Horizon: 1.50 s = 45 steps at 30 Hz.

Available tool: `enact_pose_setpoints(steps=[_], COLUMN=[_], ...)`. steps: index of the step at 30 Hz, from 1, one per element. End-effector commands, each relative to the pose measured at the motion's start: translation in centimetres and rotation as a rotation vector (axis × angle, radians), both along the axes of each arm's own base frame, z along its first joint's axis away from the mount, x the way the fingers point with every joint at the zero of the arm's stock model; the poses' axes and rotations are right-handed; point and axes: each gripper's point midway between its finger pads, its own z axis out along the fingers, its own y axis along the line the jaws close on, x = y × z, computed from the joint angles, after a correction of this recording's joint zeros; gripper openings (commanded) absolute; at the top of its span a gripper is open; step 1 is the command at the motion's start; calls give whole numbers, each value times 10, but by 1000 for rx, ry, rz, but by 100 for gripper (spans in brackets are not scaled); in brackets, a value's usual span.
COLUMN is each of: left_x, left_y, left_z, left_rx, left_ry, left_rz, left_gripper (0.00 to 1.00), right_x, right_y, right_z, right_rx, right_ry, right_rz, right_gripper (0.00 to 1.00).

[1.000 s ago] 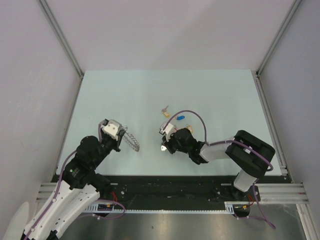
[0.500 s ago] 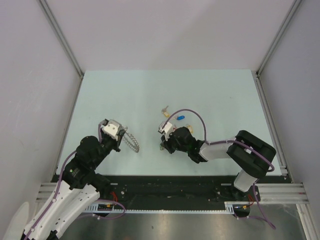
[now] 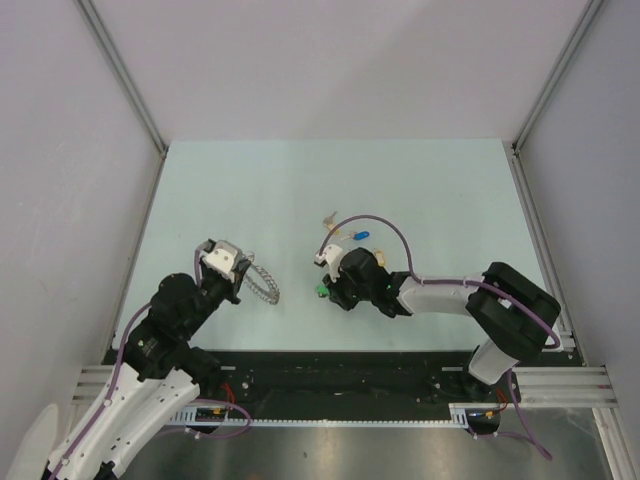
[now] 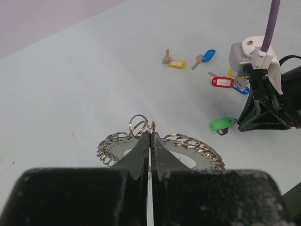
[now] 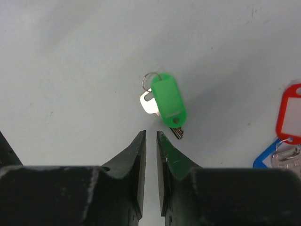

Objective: Put the keys on the keyring

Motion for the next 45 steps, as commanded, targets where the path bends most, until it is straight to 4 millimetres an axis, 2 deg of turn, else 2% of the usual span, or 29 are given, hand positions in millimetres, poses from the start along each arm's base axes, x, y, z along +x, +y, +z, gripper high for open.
enact_pose_setpoints(steps=[1,3,4,6,7,8,12,13,14,15,16,17,19,20,22,23,25,26,29,36,45], left_x=[1,0,0,0,0,0,0,0,0,0,0,0,0,-1,-1,-1,-1,-2,-2,-4,-5], left_y=[-3,-1,-1,0,2,3,7,9,10,11,12,13,14,14,14,14,13,13,13,12,11], left_z=[20,22,22,23,25,25,29,30,30,31,32,32,32,33,32,33,33,34,34,37,37], left_rx=[-55,-60,-61,-67,-69,-70,-82,-85,-88,-88,-91,-92,-93,-95,-94,-96,-96,-99,-101,-108,-109], left_ry=[-64,-72,-74,-77,-83,-84,-97,-104,-106,-108,-112,-113,-113,-114,-112,-115,-114,-118,-121,-129,-128], left_rz=[-10,-2,-1,8,15,18,40,49,53,57,66,69,73,74,73,71,68,68,67,56,50], left_gripper=[1,1,1,1,1,1,1,1,1,1,1,1,1,1,1,1,1,1,1,1,1], right_x=[8,9,13,16,13,22,22,19,23,21,20,23,20,23,23,24,28,28,31,38,36], right_y=[10,8,13,18,14,23,32,29,35,39,35,42,42,48,49,49,50,49,49,42,48], right_z=[37,38,48,53,41,53,46,34,39,37,26,30,25,23,22,15,18,9,11,4,-4], right_rx=[22,-12,-16,-31,-89,-84,-193,-250,-250,-262,-315,-312,-357,-369,-408,-437,-473,-504,-530,-583,-572], right_ry=[11,39,46,73,115,104,127,145,139,145,155,149,153,144,122,118,86,84,61,29,51], right_rz=[-13,-40,-50,-84,-98,-118,-184,-198,-205,-212,-227,-231,-241,-242,-258,-265,-285,-291,-309,-346,-329], right_gripper=[24,29,34,39,43,45,47,48,48,48,47,46,44,43,40,39,36,36,33,32,31])
